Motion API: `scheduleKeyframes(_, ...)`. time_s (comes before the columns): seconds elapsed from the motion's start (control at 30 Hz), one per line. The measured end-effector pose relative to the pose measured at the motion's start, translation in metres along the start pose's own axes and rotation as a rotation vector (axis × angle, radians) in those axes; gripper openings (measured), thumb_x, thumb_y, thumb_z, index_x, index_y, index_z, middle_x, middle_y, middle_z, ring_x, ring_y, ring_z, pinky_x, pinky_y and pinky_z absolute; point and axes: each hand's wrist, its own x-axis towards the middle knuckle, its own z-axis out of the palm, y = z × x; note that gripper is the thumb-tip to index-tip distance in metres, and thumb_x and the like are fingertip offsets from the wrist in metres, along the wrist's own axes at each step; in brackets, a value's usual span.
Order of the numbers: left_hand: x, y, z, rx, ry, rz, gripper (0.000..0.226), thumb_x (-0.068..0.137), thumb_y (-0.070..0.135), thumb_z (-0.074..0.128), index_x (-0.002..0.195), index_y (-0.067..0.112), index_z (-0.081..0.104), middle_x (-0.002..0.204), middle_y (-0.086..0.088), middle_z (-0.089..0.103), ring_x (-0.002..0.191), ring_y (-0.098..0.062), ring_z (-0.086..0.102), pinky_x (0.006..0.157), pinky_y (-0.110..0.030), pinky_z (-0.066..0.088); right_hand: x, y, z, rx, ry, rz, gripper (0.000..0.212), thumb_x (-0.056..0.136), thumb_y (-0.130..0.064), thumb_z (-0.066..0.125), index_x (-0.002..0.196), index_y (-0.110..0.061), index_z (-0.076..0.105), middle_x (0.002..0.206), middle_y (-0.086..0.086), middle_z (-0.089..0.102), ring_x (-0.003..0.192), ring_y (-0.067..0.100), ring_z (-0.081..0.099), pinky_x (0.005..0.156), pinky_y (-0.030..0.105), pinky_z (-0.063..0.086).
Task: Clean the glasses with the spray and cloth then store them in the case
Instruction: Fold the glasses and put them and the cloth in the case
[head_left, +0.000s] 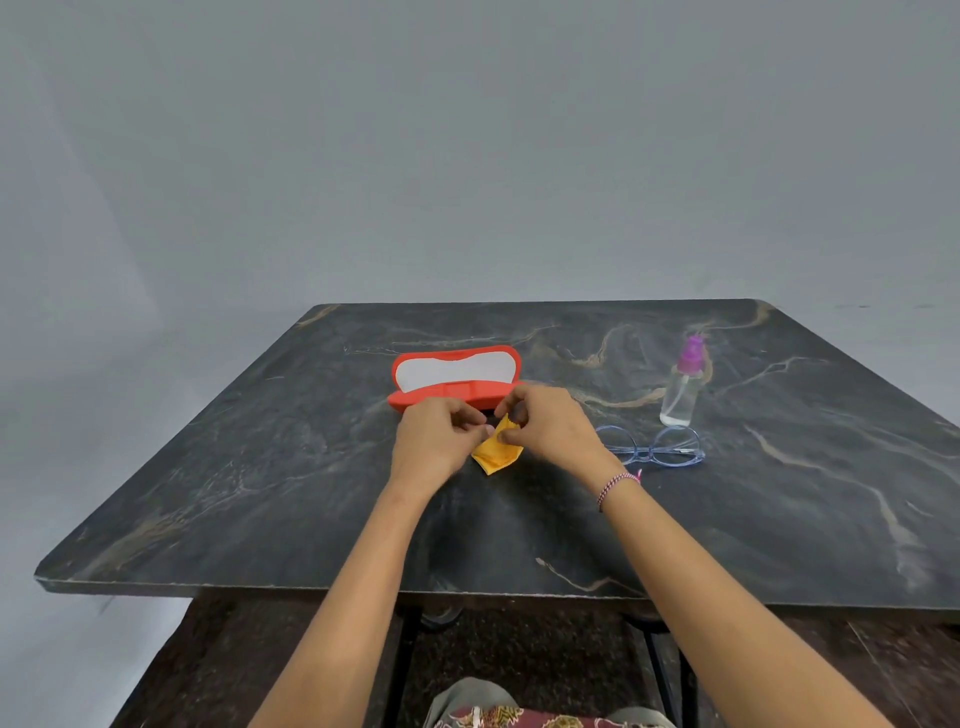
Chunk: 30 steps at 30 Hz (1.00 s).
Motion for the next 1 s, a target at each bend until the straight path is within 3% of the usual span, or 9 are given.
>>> scheduleKeyframes(0.07, -0.002, 0.001, 0.002, -0.021, -0.064, -0.020, 0.023, 0.079, 0.029, 0.073, 0.100, 0.019, 0.072, 0.098, 0.002, 0.071, 0.085, -0.008, 0.063, 0.086, -0.027, 0.050, 0.001, 0.003, -0.003, 0.125, 0.005, 0.009, 0.021, 0.076, -0.016, 0.072, 0.094, -0.021, 0.062, 0.071, -0.008, 0.053, 0.073, 0.012, 0.053, 0.060, 0.021, 0.039)
scheduleKeyframes(0.27, -0.003, 0.005, -0.002, -0.372, -0.096, -0.093, 0.031, 0.071, 0.028, 0.080, 0.099, 0.017, 0.073, 0.094, 0.000, 0.073, 0.093, -0.015, 0.067, 0.088, -0.032, 0.053, -0.005, 0.000, -0.015, 0.755, -0.026, 0.105, 0.036, 0.080, -0.010, 0.072, 0.111, -0.008, 0.053, 0.072, 0.007, 0.057, 0.066, 0.014, 0.063, 0.058, 0.024, 0.056)
scheduleKeyframes(0.4, -0.003, 0.006, -0.007, -0.637, -0.146, -0.127, 0.019, 0.072, 0.016, 0.078, 0.091, 0.014, 0.073, 0.087, -0.003, 0.073, 0.088, -0.018, 0.069, 0.077, -0.027, 0.057, -0.007, -0.004, -0.020, 1.024, -0.023, 0.090, 0.044, 0.078, -0.001, 0.071, 0.116, -0.004, 0.050, 0.067, 0.006, 0.056, 0.058, 0.008, 0.063, 0.057, 0.022, 0.056)
scheduleKeyframes(0.57, -0.004, 0.007, -0.016, -0.984, -0.189, -0.255, 0.006, 0.084, 0.009, 0.064, 0.085, 0.005, 0.068, 0.071, -0.001, 0.073, 0.072, -0.010, 0.069, 0.061, -0.019, 0.056, -0.006, -0.004, -0.027, 1.222, -0.098, 0.062, 0.043, 0.079, 0.006, 0.066, 0.118, -0.002, 0.051, 0.069, 0.004, 0.068, 0.067, 0.011, 0.067, 0.061, 0.022, 0.056)
scheduleKeyframes(0.67, -0.004, 0.007, -0.021, -1.053, -0.149, -0.350, 0.003, 0.084, 0.005, 0.064, 0.082, 0.004, 0.066, 0.069, -0.002, 0.072, 0.069, -0.012, 0.067, 0.056, -0.019, 0.056, -0.004, 0.002, -0.031, 1.139, -0.039, 0.046, 0.032, 0.078, 0.003, 0.069, 0.108, -0.004, 0.058, 0.074, 0.007, 0.068, 0.071, 0.013, 0.066, 0.063, 0.022, 0.056)
scheduleKeyframes(0.73, -0.003, 0.009, -0.023, -1.104, -0.106, -0.401, 0.003, 0.084, 0.004, 0.065, 0.081, 0.005, 0.064, 0.069, -0.004, 0.070, 0.063, -0.013, 0.067, 0.054, -0.020, 0.057, -0.003, 0.005, -0.033, 0.810, 0.107, 0.014, 0.022, 0.078, -0.003, 0.072, 0.097, -0.009, 0.063, 0.085, 0.013, 0.066, 0.075, 0.015, 0.062, 0.066, 0.016, 0.053)
scheduleKeyframes(0.83, 0.000, 0.012, -0.026, -1.158, -0.054, -0.446, 0.005, 0.083, 0.002, 0.064, 0.082, 0.004, 0.060, 0.077, -0.010, 0.066, 0.057, -0.014, 0.067, 0.053, -0.022, 0.057, -0.007, 0.000, -0.032, 0.341, 0.307, -0.112, 0.011, 0.081, -0.016, 0.071, 0.092, -0.014, 0.071, 0.092, 0.004, 0.065, 0.077, 0.010, 0.059, 0.065, 0.006, 0.042)
scheduleKeyframes(0.93, 0.003, 0.015, -0.028, -1.172, -0.041, -0.442, 0.006, 0.083, 0.001, 0.065, 0.086, -0.001, 0.060, 0.081, -0.014, 0.064, 0.052, -0.013, 0.067, 0.053, -0.022, 0.057, -0.016, -0.019, -0.027, 0.276, 0.255, -0.275, 0.020, 0.079, -0.022, 0.073, 0.096, -0.011, 0.073, 0.087, -0.004, 0.060, 0.075, 0.006, 0.058, 0.068, 0.006, 0.041)
scheduleKeyframes(1.0, 0.004, 0.018, -0.029, -1.166, -0.027, -0.437, 0.009, 0.083, 0.003, 0.065, 0.089, -0.002, 0.060, 0.079, -0.015, 0.064, 0.049, -0.013, 0.066, 0.051, -0.021, 0.057, -0.017, -0.027, -0.023, 0.211, 0.241, -0.311, 0.029, 0.074, -0.025, 0.078, 0.098, -0.009, 0.072, 0.089, 0.000, 0.064, 0.078, 0.010, 0.061, 0.073, 0.012, 0.045)
